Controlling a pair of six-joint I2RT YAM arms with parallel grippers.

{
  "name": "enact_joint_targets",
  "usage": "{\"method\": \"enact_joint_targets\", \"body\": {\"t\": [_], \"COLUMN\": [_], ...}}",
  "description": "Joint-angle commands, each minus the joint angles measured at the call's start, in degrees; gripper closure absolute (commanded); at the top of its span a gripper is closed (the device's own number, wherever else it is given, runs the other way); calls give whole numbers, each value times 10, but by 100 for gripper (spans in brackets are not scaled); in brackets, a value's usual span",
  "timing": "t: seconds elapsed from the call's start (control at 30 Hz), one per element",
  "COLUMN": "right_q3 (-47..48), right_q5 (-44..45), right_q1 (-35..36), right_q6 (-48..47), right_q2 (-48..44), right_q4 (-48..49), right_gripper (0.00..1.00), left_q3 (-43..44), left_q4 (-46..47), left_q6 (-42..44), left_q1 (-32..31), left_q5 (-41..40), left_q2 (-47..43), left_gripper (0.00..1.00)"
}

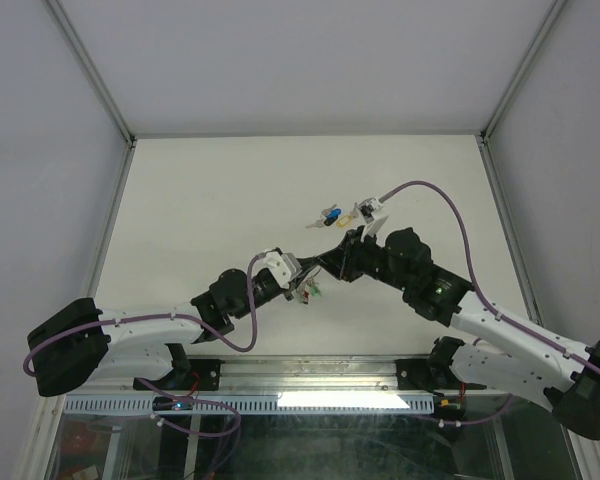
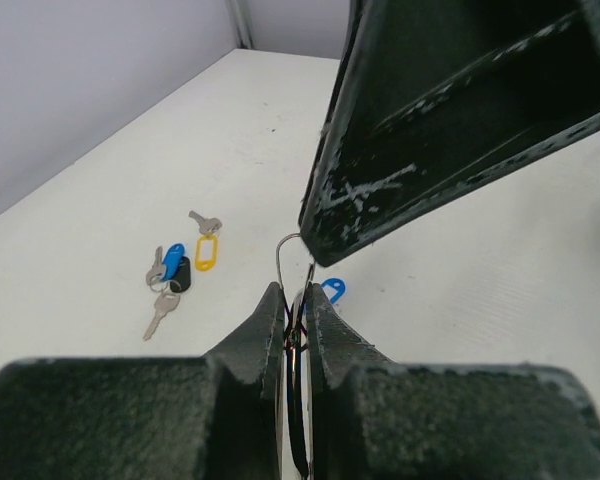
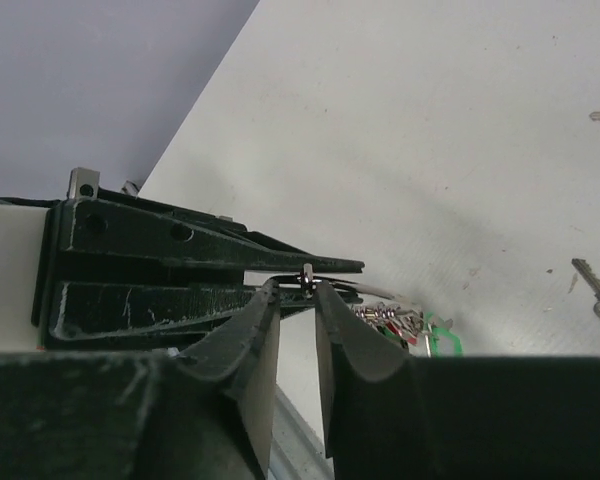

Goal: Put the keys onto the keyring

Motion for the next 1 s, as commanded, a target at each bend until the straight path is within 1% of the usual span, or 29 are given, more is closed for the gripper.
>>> {"method": "enact_joint_targets", "body": {"t": [0.0,0.07,0.17,0.2,0.3,0.33,0.4,0.53,0.6,0.67,0.73,0.87,0.97], "right_q3": [7,16,30,38,71,81,93,98,103,105,107,114,120], "right_q5": [21,27,30,35,63,67,55,29,31,39,51,49,35], "right_q1": [3,3,3,3,3,3,3,3,3,3,3,3,3], "right_q6": [-5,-6,-5,-1,4,4,-4,-10,-13,-17,-19,-25,-29], "right_q2": [-35,-36,-31,-26,-4,6,21,35,38,39,40,50,62], "right_q4": [41,37,35,28,-21,-37,-51,-47,-56,-67,-76,-90,-96], "right_gripper": [71,66,63,64,77,79,79,79,77,72,71,74,74], "left_q3": [12,13,13,13,13,12,13,14,13,13,13,12,10], "left_q4": [17,15,13,13,12,12,12,9,9,10,10,12,13], "left_q6": [-5,-3,2,3,8,9,11,12,12,13,14,15,15], "left_q1": [0,0,0,1,0,0,1,0,0,0,0,0,0], "left_q5": [-21,-14,-9,-8,-4,-3,-1,1,1,3,6,11,11], "left_q2": [-12,-10,-10,-9,-10,-10,-9,-7,-8,-8,-8,-10,-10], "left_gripper": [100,100,100,100,100,100,100,100,100,100,100,100,100]}}
